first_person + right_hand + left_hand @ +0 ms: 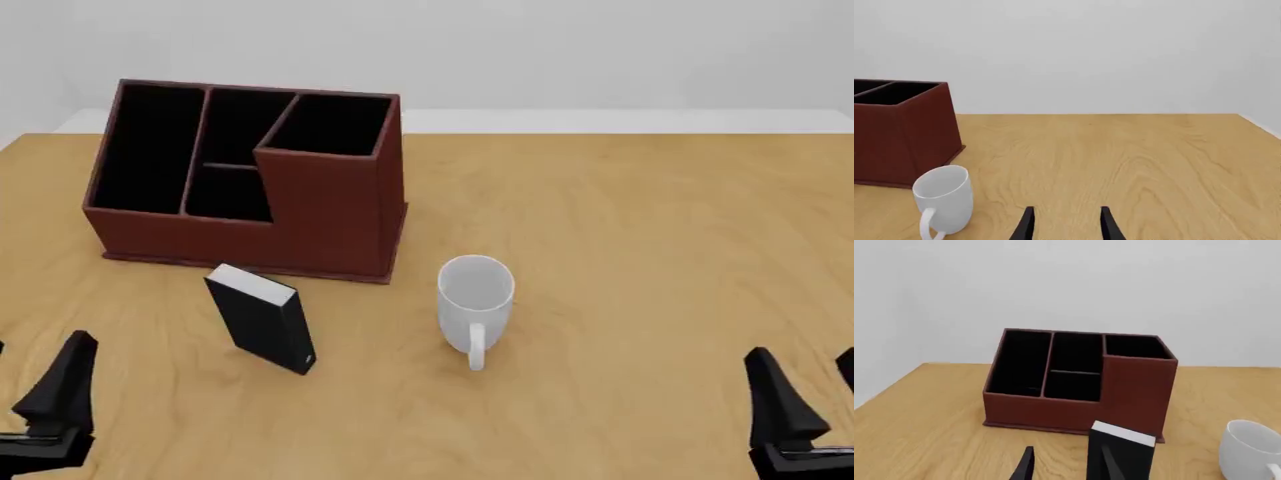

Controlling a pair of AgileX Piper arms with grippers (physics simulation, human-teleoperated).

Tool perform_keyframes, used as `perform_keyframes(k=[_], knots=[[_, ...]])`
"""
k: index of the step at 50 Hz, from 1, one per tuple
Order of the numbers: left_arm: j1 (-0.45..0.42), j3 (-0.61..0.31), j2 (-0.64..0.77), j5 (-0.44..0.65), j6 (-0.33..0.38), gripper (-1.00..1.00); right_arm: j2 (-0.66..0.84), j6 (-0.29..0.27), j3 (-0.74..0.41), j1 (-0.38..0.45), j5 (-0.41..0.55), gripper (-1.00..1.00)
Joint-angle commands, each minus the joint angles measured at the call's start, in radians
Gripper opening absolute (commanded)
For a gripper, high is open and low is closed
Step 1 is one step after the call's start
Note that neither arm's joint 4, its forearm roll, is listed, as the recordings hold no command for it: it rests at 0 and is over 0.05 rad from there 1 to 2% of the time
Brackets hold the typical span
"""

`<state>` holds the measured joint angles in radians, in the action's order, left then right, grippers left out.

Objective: Pick up the book and place it in the front compartment of the caddy.

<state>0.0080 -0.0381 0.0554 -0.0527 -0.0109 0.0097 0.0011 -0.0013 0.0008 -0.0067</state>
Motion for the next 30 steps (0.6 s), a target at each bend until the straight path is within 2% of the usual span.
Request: perform_keyframes(k=[1, 2, 4, 8, 9, 11, 14, 15, 21, 23, 26, 27, 28, 30], knots=[[-0.005, 0.034, -0.054, 0.061, 0.01, 1.0, 0.014, 0.015, -0.002, -0.002, -0.001, 1.0], [-0.009, 0.035, -0.054, 0.062, 0.016, 1.0, 0.044, 0.033, 0.0, -0.004, -0.02, 1.0], [-0.014, 0.035, -0.054, 0.06, 0.02, 1.0, 0.002, -0.003, -0.001, -0.001, -0.003, 1.0], [-0.031, 0.033, -0.053, 0.055, 0.04, 1.0, 0.039, 0.024, 0.0, -0.003, -0.021, 1.0], [-0.033, 0.032, -0.052, 0.054, 0.042, 1.0, 0.021, 0.011, 0.0, -0.002, -0.012, 1.0], [-0.085, 0.027, -0.055, 0.033, 0.091, 1.0, 0.012, 0.008, 0.0, -0.002, -0.006, 1.0], [-0.1, 0.006, -0.031, 0.022, 0.147, 1.0, 0.035, 0.018, 0.0, -0.003, -0.022, 1.0], [-0.123, -0.017, -0.023, 0.02, 0.189, 1.0, 0.032, 0.016, 0.0, -0.002, -0.02, 1.0], [-0.136, -0.147, 0.192, -0.077, 0.33, 1.0, 0.025, 0.013, 0.0, -0.002, -0.014, 1.0], [-0.147, -0.199, 0.251, -0.081, 0.356, 1.0, 0.022, 0.012, 0.0, -0.002, -0.012, 1.0], [-0.164, -0.29, 0.316, -0.051, 0.351, 1.0, 0.028, 0.014, 0.0, -0.002, -0.017, 1.0], [-0.178, -0.299, 0.325, -0.049, 0.373, 1.0, 0.026, 0.014, -0.001, -0.002, -0.015, 1.0], [-0.205, -0.324, 0.347, -0.04, 0.428, 1.0, 0.025, 0.012, 0.0, -0.002, -0.016, 1.0], [-0.246, -0.358, 0.387, -0.017, 0.447, 1.0, 0.029, 0.013, 0.0, -0.002, -0.019, 1.0]])
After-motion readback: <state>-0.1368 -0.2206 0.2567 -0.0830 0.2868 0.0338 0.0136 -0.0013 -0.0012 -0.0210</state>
